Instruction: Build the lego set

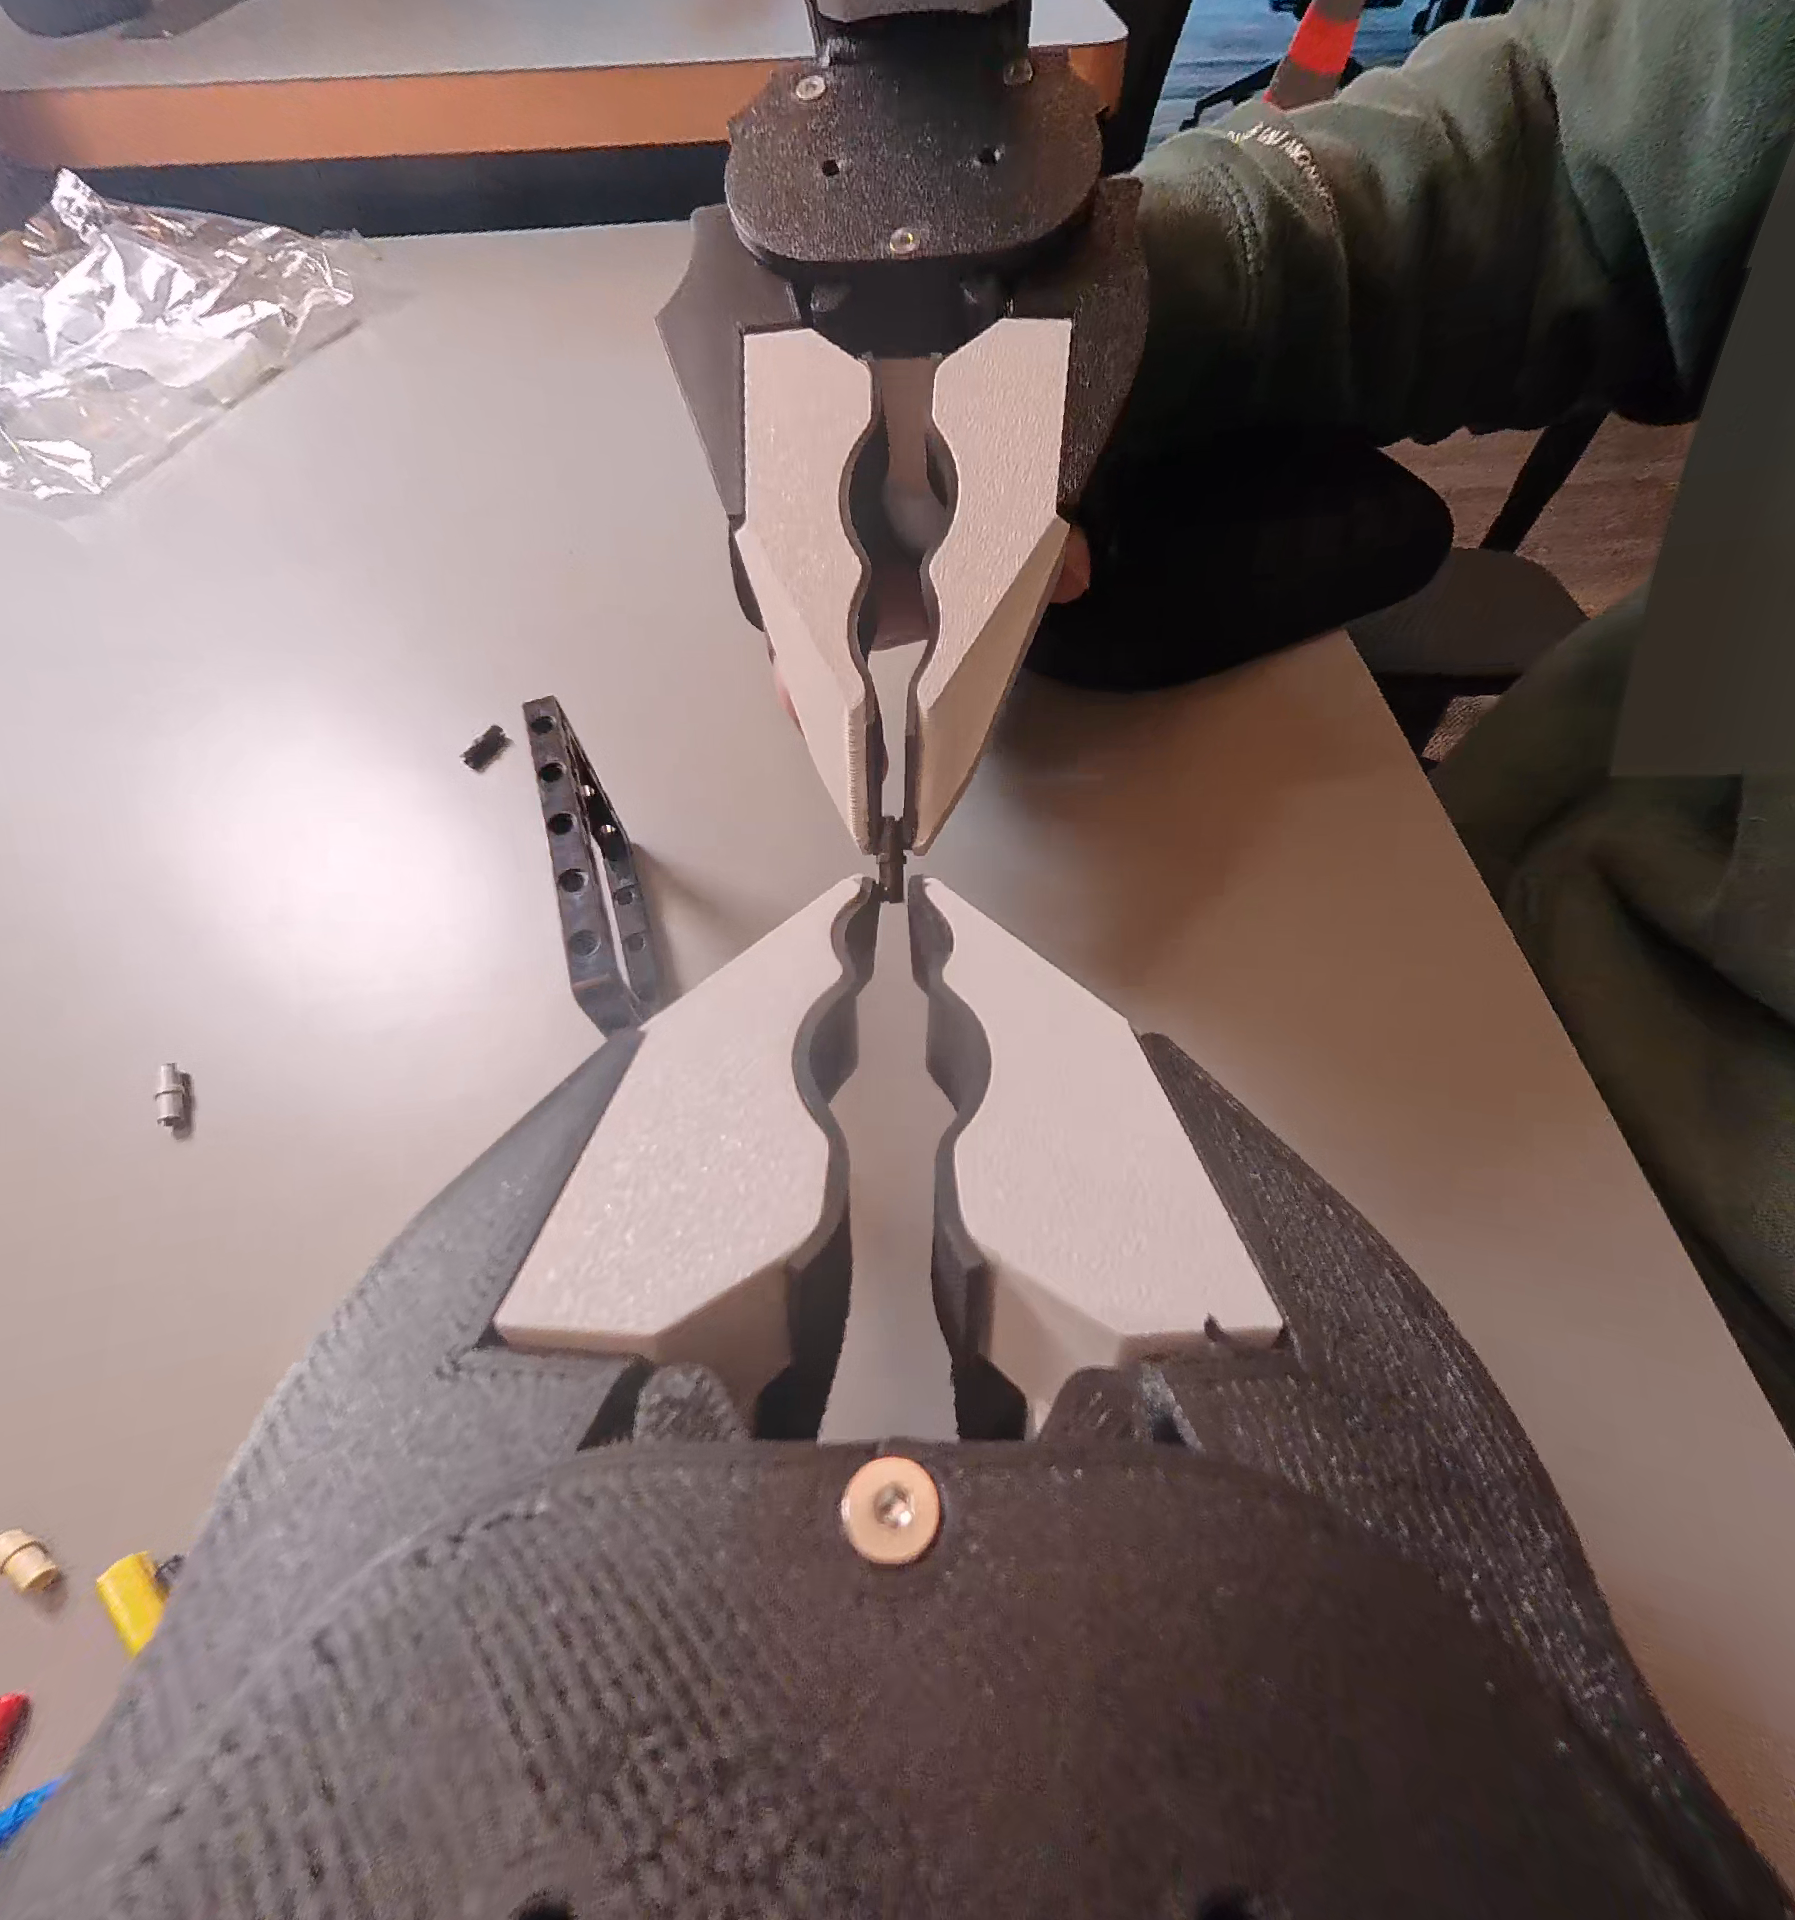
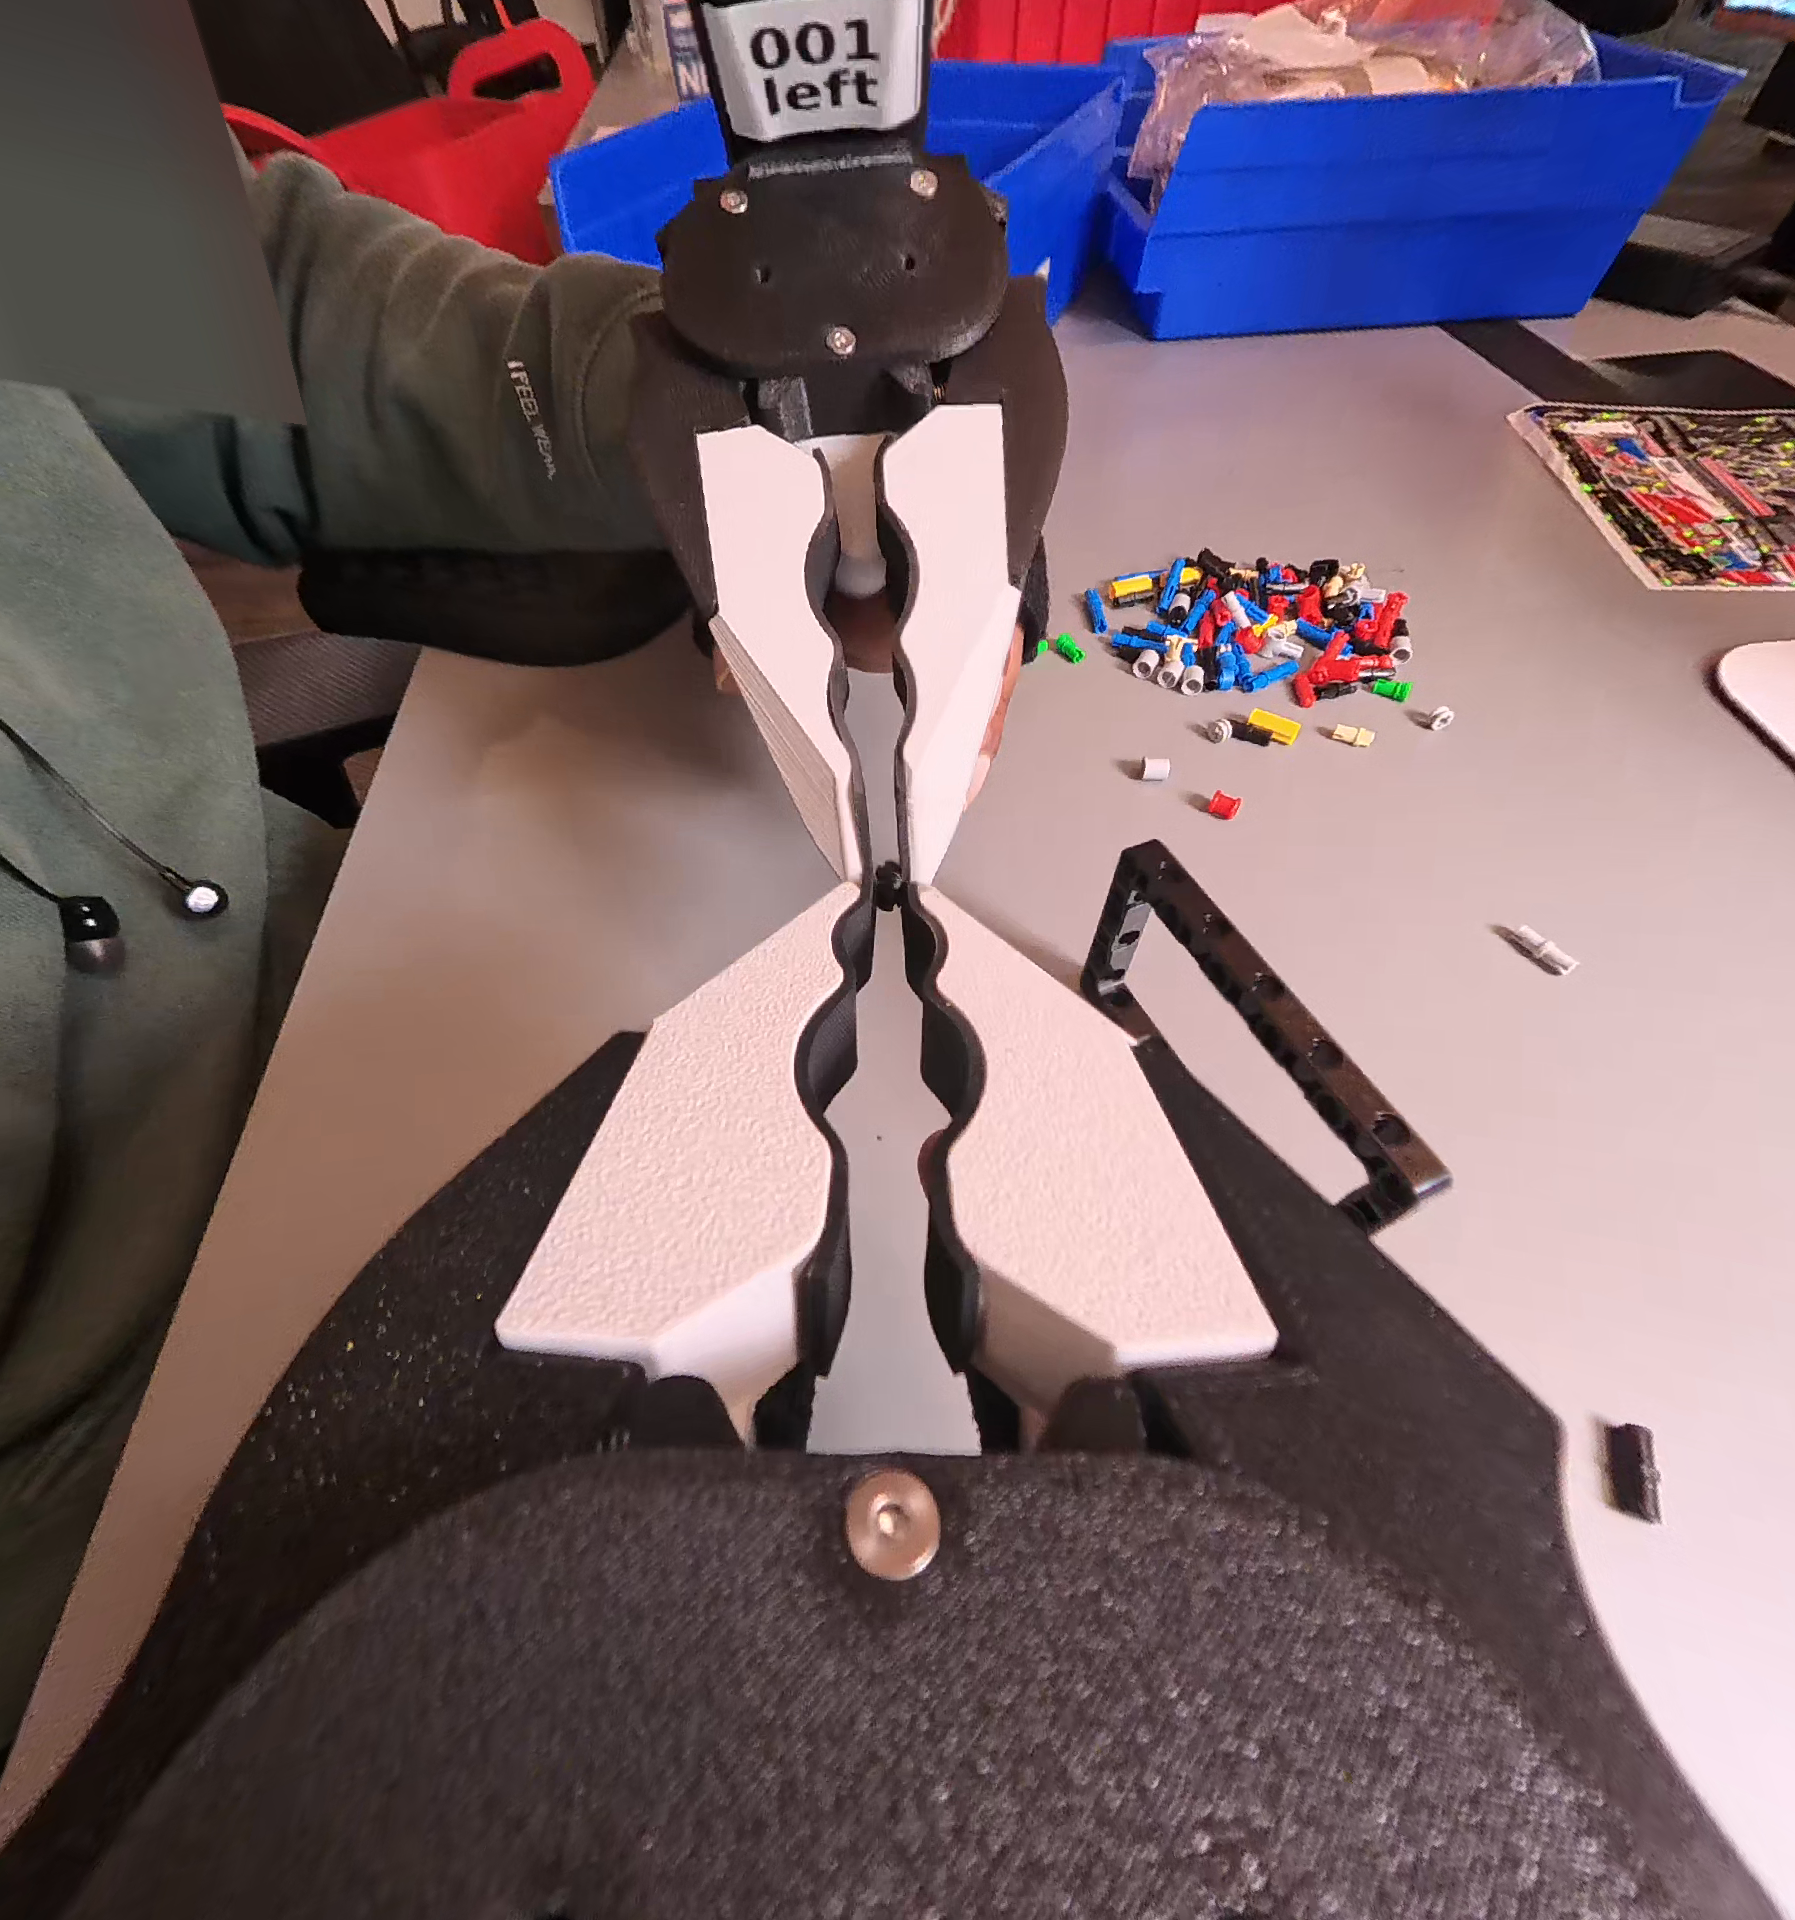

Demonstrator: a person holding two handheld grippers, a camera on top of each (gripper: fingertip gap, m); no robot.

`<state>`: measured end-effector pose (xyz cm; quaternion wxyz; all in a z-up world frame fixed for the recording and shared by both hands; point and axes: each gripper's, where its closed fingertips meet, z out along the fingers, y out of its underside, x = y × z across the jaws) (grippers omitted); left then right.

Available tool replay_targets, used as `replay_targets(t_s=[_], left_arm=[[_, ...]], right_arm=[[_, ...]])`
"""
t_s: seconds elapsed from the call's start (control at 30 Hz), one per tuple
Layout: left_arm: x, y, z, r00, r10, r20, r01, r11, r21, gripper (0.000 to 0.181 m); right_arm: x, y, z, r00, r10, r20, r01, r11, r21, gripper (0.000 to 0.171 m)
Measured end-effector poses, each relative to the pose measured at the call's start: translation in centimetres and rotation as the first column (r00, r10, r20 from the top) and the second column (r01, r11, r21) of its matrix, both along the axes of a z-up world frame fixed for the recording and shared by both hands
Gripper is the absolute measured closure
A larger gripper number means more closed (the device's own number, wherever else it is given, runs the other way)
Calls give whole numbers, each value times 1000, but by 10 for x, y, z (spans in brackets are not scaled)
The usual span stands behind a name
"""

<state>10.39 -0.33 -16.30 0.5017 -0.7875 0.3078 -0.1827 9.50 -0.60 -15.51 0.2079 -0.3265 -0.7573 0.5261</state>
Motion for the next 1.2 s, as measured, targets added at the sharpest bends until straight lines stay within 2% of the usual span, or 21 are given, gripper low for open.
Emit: replay_targets(t_s=[0.3, 0.57, 0.67, 1.1, 1.2], left_arm=[[0, 4, 2, 999, 10, 50, -10, 1000, -5, 179], [-3, 11, 35, 954, 38, 297, -60, 996, 64, 179], [-2, 11, 41, 938, 34, 346, -65, 995, 76, 179], [1, 10, 44, 937, 26, 348, -59, 995, 83, 179], [1, 10, 46, 933, 27, 360, -61, 995, 83, 179]], right_arm=[[-1, 2, 2, 1000, -7, -6, 7, 999, -43, 169], [-4, 11, 40, 993, -75, -93, 42, 948, -316, 163], [-4, 13, 46, 990, -90, -110, 45, 934, -355, 164], [-3, 9, 46, 991, -71, -111, 29, 938, -346, 169], [-3, 10, 48, 994, -63, -90, 23, 921, -390, 169]])
